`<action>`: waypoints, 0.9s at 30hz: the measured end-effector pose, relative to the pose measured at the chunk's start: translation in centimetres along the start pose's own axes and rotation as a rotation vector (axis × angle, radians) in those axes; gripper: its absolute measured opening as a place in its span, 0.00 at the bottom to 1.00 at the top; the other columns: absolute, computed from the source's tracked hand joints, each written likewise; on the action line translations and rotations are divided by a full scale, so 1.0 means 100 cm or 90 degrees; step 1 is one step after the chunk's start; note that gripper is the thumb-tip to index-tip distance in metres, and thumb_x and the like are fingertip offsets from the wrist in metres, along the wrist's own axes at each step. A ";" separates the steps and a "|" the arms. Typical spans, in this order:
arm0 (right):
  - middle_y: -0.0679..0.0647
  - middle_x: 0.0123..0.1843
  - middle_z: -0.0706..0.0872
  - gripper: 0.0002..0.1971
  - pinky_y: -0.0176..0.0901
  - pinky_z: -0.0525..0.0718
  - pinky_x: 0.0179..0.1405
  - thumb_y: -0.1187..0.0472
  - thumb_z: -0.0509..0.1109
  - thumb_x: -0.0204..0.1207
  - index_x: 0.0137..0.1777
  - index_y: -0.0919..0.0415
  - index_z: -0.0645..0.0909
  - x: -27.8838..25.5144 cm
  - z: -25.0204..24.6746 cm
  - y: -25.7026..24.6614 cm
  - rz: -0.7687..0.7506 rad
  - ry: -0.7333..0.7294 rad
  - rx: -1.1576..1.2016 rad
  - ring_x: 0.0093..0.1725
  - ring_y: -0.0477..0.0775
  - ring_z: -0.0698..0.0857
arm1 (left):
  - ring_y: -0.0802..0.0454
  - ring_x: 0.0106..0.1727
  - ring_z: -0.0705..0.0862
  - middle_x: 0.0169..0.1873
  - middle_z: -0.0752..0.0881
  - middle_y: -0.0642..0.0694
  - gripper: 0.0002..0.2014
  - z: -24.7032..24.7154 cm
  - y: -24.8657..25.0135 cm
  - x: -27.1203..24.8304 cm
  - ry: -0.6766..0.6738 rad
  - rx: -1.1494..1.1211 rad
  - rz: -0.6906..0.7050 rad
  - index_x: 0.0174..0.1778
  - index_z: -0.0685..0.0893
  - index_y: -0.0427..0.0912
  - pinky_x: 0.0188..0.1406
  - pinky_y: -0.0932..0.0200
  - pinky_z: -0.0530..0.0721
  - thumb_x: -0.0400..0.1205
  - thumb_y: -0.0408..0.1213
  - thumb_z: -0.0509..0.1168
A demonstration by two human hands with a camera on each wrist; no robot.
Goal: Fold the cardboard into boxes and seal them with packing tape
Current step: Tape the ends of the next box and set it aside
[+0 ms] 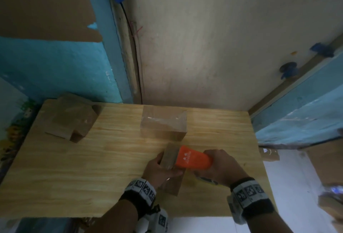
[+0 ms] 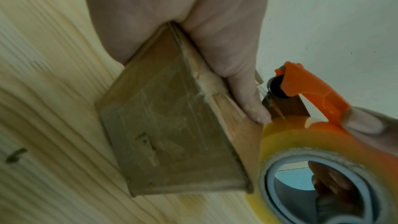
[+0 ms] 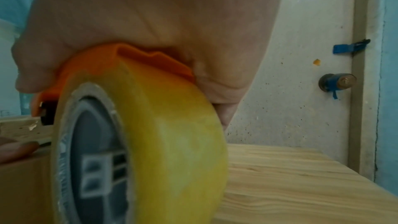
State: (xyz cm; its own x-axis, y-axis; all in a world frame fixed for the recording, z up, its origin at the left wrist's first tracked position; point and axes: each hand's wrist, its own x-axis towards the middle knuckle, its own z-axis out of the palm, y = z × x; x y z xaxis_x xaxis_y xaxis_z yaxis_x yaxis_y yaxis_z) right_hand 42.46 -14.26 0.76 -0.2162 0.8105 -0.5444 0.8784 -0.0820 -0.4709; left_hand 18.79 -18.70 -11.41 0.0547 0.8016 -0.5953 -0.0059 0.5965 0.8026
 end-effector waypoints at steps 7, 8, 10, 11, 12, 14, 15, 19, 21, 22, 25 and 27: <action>0.44 0.38 0.93 0.24 0.43 0.93 0.37 0.29 0.83 0.59 0.48 0.42 0.86 0.001 -0.008 0.000 -0.025 -0.003 0.000 0.32 0.41 0.91 | 0.56 0.52 0.93 0.51 0.95 0.55 0.43 -0.001 0.002 -0.003 -0.009 0.001 -0.017 0.66 0.89 0.55 0.53 0.52 0.92 0.53 0.47 0.93; 0.44 0.39 0.93 0.26 0.44 0.93 0.40 0.27 0.82 0.58 0.48 0.41 0.86 0.000 -0.009 0.003 -0.026 0.003 -0.017 0.34 0.41 0.91 | 0.55 0.53 0.93 0.52 0.94 0.56 0.45 -0.001 0.001 -0.002 -0.005 0.001 -0.019 0.67 0.88 0.55 0.55 0.50 0.92 0.51 0.50 0.93; 0.43 0.41 0.92 0.28 0.42 0.94 0.41 0.24 0.82 0.57 0.51 0.39 0.86 -0.002 -0.011 0.012 -0.013 0.011 -0.031 0.36 0.40 0.91 | 0.55 0.54 0.93 0.53 0.94 0.57 0.51 -0.001 -0.001 0.000 0.012 0.008 -0.018 0.69 0.87 0.58 0.57 0.48 0.92 0.46 0.55 0.93; 0.43 0.41 0.93 0.29 0.43 0.94 0.41 0.24 0.81 0.56 0.51 0.40 0.86 -0.004 -0.013 0.018 -0.004 0.016 -0.026 0.36 0.40 0.92 | 0.56 0.55 0.92 0.54 0.94 0.58 0.52 0.000 -0.001 0.001 0.017 0.007 -0.018 0.70 0.86 0.59 0.56 0.50 0.92 0.46 0.55 0.93; 0.43 0.40 0.93 0.29 0.46 0.95 0.41 0.23 0.81 0.56 0.50 0.41 0.87 -0.007 -0.016 0.027 0.007 0.019 -0.023 0.35 0.41 0.92 | 0.56 0.54 0.92 0.53 0.94 0.58 0.51 0.000 -0.002 0.001 0.020 0.001 -0.017 0.70 0.86 0.59 0.53 0.52 0.93 0.47 0.54 0.93; 0.46 0.38 0.94 0.28 0.53 0.96 0.40 0.25 0.81 0.56 0.48 0.44 0.88 -0.012 -0.020 0.040 0.031 0.004 -0.002 0.33 0.46 0.93 | 0.57 0.52 0.93 0.52 0.94 0.58 0.47 -0.001 0.000 0.000 0.026 -0.005 -0.012 0.69 0.87 0.58 0.47 0.56 0.92 0.50 0.49 0.93; 0.47 0.38 0.95 0.27 0.56 0.96 0.39 0.27 0.82 0.56 0.48 0.46 0.88 -0.014 -0.020 0.045 0.037 -0.009 0.027 0.32 0.49 0.94 | 0.56 0.51 0.93 0.51 0.94 0.58 0.45 -0.001 0.002 -0.001 0.025 -0.003 -0.011 0.67 0.88 0.58 0.45 0.57 0.92 0.51 0.48 0.93; 0.51 0.37 0.95 0.25 0.54 0.95 0.36 0.33 0.84 0.59 0.50 0.48 0.88 -0.015 -0.011 0.051 0.029 -0.038 0.057 0.31 0.54 0.94 | 0.54 0.54 0.93 0.51 0.94 0.57 0.44 -0.001 0.005 -0.002 0.014 0.009 -0.020 0.67 0.88 0.58 0.52 0.51 0.93 0.51 0.50 0.93; 0.49 0.39 0.95 0.24 0.47 0.94 0.37 0.34 0.85 0.60 0.50 0.46 0.88 -0.013 -0.010 0.056 0.031 -0.042 0.045 0.33 0.49 0.94 | 0.54 0.55 0.92 0.52 0.94 0.56 0.45 -0.003 0.004 -0.002 0.010 0.017 -0.028 0.67 0.88 0.59 0.55 0.49 0.92 0.50 0.53 0.93; 0.47 0.39 0.94 0.24 0.45 0.94 0.39 0.33 0.85 0.59 0.50 0.44 0.88 -0.014 -0.012 0.059 0.031 -0.032 0.018 0.35 0.45 0.93 | 0.54 0.55 0.92 0.52 0.94 0.56 0.46 -0.004 0.004 -0.001 0.012 0.022 -0.028 0.66 0.88 0.60 0.55 0.48 0.92 0.49 0.55 0.92; 0.46 0.39 0.94 0.22 0.43 0.92 0.37 0.35 0.87 0.60 0.48 0.46 0.89 -0.017 -0.022 0.070 0.041 -0.028 0.012 0.35 0.42 0.92 | 0.54 0.55 0.92 0.51 0.94 0.57 0.46 -0.005 0.006 0.000 0.018 0.033 -0.022 0.66 0.88 0.61 0.56 0.47 0.92 0.48 0.55 0.92; 0.48 0.39 0.94 0.21 0.36 0.88 0.32 0.38 0.88 0.63 0.50 0.46 0.88 -0.017 -0.023 0.074 0.047 -0.055 0.011 0.34 0.42 0.93 | 0.53 0.55 0.92 0.52 0.94 0.56 0.47 -0.005 0.006 0.002 0.015 0.036 -0.028 0.66 0.88 0.61 0.58 0.45 0.92 0.47 0.54 0.93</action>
State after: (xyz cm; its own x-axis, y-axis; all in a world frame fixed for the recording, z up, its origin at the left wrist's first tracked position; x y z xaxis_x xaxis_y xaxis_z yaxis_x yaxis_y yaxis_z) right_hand 50.28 -14.90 -0.16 -0.1880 0.7487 -0.6358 0.8856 -0.1507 -0.4393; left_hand 18.29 -18.18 -11.01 0.0295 0.7758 -0.6303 0.0524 0.6285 0.7760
